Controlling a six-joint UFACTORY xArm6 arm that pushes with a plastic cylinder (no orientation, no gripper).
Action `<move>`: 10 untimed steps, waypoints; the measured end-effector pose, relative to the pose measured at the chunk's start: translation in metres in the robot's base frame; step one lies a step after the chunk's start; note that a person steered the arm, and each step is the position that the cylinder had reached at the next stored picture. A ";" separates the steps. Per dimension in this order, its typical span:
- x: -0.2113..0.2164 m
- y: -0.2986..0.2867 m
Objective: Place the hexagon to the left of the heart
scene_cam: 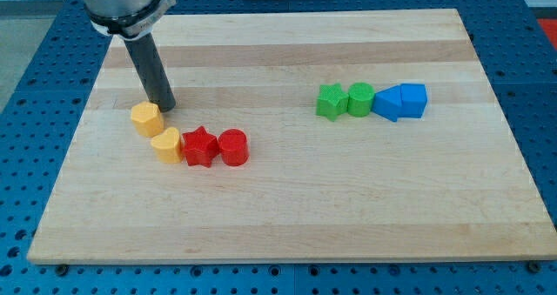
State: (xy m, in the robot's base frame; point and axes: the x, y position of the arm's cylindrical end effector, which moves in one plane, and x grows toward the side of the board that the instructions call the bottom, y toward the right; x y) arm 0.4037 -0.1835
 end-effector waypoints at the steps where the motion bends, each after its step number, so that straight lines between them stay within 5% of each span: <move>1: 0.012 0.000; 10: 0.035 -0.027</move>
State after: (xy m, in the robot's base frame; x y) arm 0.4382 -0.2109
